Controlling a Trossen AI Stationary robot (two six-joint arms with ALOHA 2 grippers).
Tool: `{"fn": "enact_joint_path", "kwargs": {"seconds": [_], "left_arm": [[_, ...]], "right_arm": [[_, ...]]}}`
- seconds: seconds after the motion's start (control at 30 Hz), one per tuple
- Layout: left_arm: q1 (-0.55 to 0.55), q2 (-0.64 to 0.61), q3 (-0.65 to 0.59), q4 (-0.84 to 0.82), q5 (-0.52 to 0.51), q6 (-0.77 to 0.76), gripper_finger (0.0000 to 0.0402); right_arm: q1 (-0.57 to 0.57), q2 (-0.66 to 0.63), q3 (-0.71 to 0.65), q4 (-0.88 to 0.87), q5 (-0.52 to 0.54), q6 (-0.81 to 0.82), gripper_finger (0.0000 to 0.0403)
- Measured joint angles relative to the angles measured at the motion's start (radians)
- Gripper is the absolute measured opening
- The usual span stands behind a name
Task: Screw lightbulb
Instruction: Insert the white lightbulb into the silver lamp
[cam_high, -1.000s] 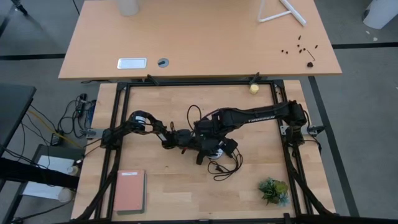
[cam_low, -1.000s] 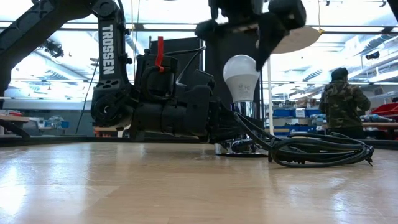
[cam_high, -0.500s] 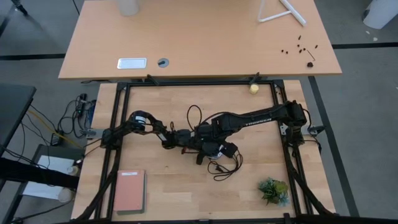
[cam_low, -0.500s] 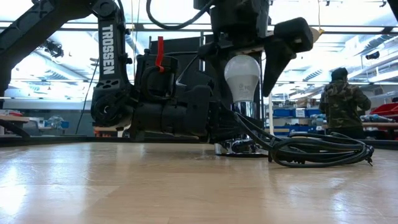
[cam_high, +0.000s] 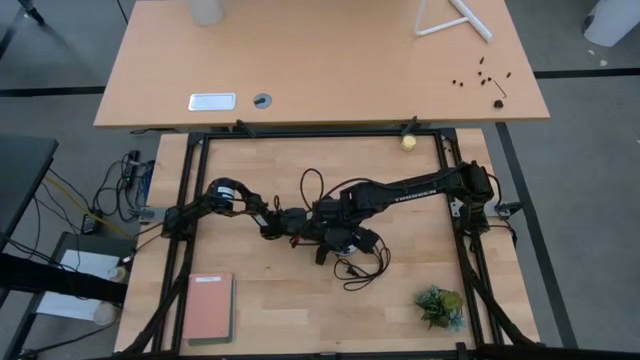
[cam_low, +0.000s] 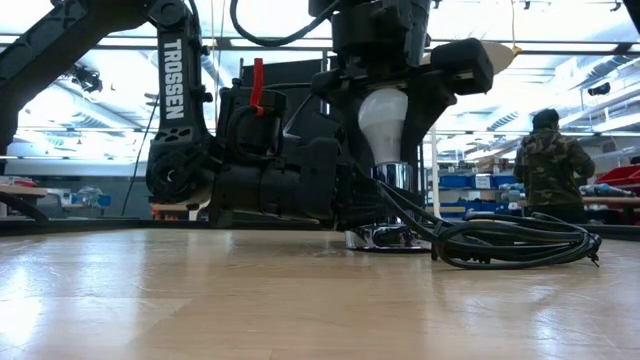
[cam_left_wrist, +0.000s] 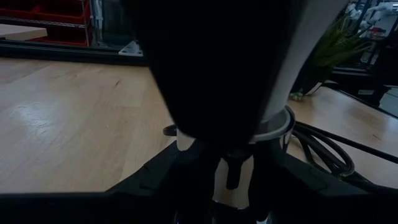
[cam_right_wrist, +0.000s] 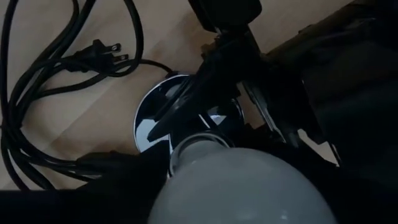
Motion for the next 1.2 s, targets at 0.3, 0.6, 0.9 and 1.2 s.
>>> {"fn": "enact_joint_path", "kwargs": {"seconds": [0.3, 0.6, 0.9, 1.2], "left_arm": [[0.0, 0.0, 0.0, -0.001, 0.0, 0.001, 0.0189], [0.0, 0.0, 0.0, -0.001, 0.0, 0.001, 0.0189], [0.0, 0.0, 0.0, -0.001, 0.0, 0.002, 0.0189], [0.0, 0.0, 0.0, -0.002, 0.001, 0.004, 0.0189]], "right_arm": [[0.0, 0.0, 0.0, -0.002, 0.001, 0.005, 0.0253], [0.0, 0.0, 0.0, 0.004, -0.007, 0.144, 0.0263], [0.0, 0.001, -0.001, 0.012, -0.018, 0.405, 0.0265], [0.0, 0.002, -0.001, 0.025, -0.035, 0.716, 0.025]]}}
